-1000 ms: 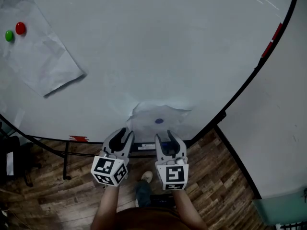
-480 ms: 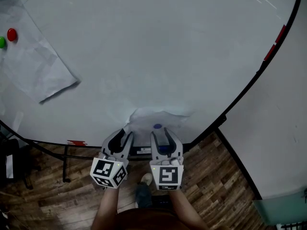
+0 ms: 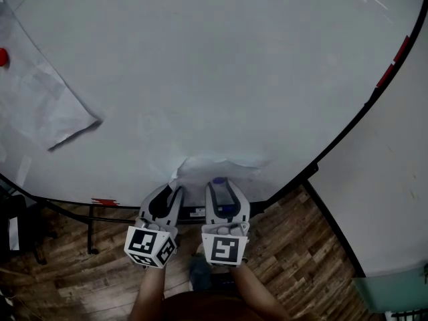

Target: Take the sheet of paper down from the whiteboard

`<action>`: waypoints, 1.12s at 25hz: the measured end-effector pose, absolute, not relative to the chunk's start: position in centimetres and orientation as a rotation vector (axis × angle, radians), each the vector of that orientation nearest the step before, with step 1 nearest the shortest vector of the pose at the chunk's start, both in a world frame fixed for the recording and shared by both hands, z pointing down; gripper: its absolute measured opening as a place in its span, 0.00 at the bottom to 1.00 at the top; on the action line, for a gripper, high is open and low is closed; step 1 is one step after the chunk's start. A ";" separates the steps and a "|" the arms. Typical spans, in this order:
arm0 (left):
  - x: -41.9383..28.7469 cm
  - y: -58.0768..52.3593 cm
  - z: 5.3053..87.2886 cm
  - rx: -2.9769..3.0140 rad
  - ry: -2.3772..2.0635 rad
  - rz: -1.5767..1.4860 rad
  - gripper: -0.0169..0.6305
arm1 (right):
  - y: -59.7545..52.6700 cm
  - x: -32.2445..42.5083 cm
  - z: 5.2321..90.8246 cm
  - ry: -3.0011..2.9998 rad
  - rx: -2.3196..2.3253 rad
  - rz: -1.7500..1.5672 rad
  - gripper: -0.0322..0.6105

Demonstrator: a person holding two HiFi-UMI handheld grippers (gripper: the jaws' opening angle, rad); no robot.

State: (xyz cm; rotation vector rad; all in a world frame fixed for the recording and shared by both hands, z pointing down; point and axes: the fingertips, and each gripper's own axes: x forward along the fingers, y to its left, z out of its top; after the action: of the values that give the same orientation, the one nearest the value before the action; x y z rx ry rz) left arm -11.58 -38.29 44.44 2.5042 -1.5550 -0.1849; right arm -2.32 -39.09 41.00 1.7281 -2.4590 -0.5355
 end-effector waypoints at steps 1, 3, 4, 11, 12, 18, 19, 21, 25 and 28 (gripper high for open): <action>-11.6 -38.3 44.3 2.498 -1.551 -0.201 0.19 | -39.2 -2.3 41.0 -2.454 1.728 -0.544 0.28; -11.4 -38.3 44.0 2.499 -1.540 -0.218 0.18 | -39.3 -2.2 41.1 -2.429 1.724 -0.583 0.26; -11.3 -38.4 43.9 2.506 -1.535 -0.215 0.18 | -39.4 -2.1 41.1 -2.413 1.720 -0.604 0.25; -11.1 -38.8 44.0 2.499 -1.566 -0.175 0.08 | -39.4 -2.1 41.2 -2.402 1.712 -0.610 0.26; -11.1 -38.8 44.0 2.494 -1.565 -0.180 0.07 | -39.4 -2.1 41.2 -2.401 1.707 -0.607 0.26; -11.1 -39.0 44.1 2.458 -1.525 -0.239 0.06 | -39.3 -2.0 41.4 -2.393 1.677 -0.609 0.26; -11.1 -39.0 44.1 2.452 -1.520 -0.245 0.06 | -39.3 -2.0 41.4 -2.392 1.673 -0.605 0.26; -11.1 -39.0 44.1 2.439 -1.506 -0.260 0.06 | -39.3 -2.0 41.5 -2.391 1.664 -0.594 0.26; -11.2 -39.0 44.1 2.416 -1.486 -0.296 0.06 | -38.8 -2.0 41.3 -2.391 1.630 -0.612 0.26; -11.2 -39.0 44.0 2.412 -1.486 -0.299 0.06 | -38.0 -2.0 41.6 -2.387 1.611 -0.604 0.26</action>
State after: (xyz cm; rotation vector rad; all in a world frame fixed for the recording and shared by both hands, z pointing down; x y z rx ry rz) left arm -11.24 -39.00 44.04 2.4119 -1.4860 -0.2987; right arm -2.03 -37.98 41.60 1.6113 -2.3873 -0.6041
